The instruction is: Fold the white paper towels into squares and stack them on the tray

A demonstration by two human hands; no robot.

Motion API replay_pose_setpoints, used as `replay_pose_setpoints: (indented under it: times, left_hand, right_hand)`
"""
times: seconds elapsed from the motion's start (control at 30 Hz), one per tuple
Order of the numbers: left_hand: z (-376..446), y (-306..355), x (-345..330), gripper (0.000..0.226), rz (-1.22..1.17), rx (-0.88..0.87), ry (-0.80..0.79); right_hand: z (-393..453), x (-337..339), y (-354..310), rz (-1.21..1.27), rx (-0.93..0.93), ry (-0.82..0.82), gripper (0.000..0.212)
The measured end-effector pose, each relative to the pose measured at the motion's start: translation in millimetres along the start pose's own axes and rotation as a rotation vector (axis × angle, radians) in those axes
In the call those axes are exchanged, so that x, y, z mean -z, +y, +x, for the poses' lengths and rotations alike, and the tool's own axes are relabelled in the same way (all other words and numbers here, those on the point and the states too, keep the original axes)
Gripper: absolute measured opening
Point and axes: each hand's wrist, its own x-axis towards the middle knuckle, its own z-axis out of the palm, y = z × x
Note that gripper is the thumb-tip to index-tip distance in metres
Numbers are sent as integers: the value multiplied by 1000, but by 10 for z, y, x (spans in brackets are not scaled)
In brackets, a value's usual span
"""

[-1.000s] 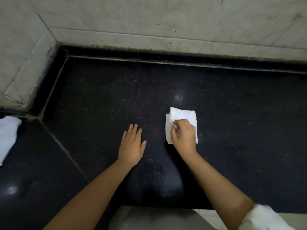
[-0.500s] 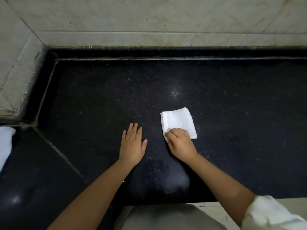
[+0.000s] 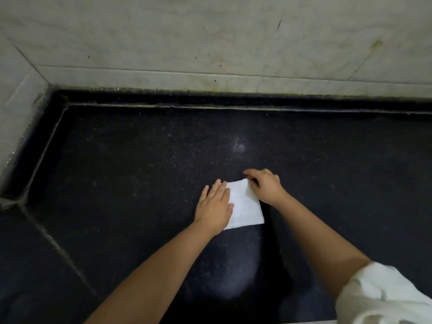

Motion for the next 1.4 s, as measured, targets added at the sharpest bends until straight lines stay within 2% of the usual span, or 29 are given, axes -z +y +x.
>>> replay_pose_setpoints:
  times: [0.1, 0.17, 0.33, 0.4, 0.43, 0.5, 0.57, 0.63, 0.67, 0.7, 0.73, 0.8, 0.93, 1.0, 1.03, 1.1, 1.27, 1.4]
  left_hand:
    - [-17, -10, -30, 57, 41, 16, -43]
    - [-16, -32, -41, 58, 62, 5, -59]
    - [2, -92, -72, 58, 62, -39, -59]
    - [-13, -78, -44, 57, 60, -39, -31]
    - [-29, -79, -40, 56, 39, -48, 17]
    - [-98, -68, -57, 49, -4, -144, 245]
    - [-162, -78, -180, 44, 2, -283, 395]
    - [-231, -95, -293, 41, 29, -353, 422]
    - [-259, -94, -334, 42, 68, -348, 398]
    - [-278, -79, -340, 41, 94, -334, 356]
    - [-278, -67, -355, 38, 110, -332, 332]
    - [-268, -63, -383, 32, 128, -315, 323]
    - [-285, -4, -345, 39, 140, -262, 301]
    - [-290, 37, -298, 36, 132, -223, 245]
    - [-285, 58, -280, 33, 124, -201, 222]
    - [-274, 104, -253, 29, 194, -218, 234]
    - [-290, 574, -225, 33, 379, -347, 218]
    - [-269, 1349, -245, 9, 359, -535, 338]
  right_hand:
    - [75, 45, 40, -100, 34, -110, 35]
    - [89, 51, 56, -168, 43, -112, 35]
    - [13, -24, 144, -294, 38, -7, 35]
    - [-86, -9, 156, -277, 48, 95, 36]
    - [-150, -5, 177, -265, 115, 182, 35]
    - [-334, -21, 219, -270, 307, 304, 30]
    - [-551, -95, 260, -353, 452, 238, 32]
    - [-732, -156, 285, -440, 487, 88, 27]
    - [-793, -184, 270, -477, 467, -6, 23]
    - [-811, -207, 263, -514, 436, -62, 29]
    - [-781, -244, 276, -533, 419, -99, 37]
    - [-729, -232, 220, -531, 377, -147, 32]
    - [-700, -192, 117, -523, 360, -52, 31]
    - [-706, -167, 96, -521, 342, -64, 18]
    - [-724, -137, 77, -463, 315, -71, 11]
    - [-764, -124, 120, -336, 229, -47, 22]
    - [-1067, 98, 505, -22, 61, -4, 24]
    - [-1599, 440, 1150, 178, -35, 116, 20]
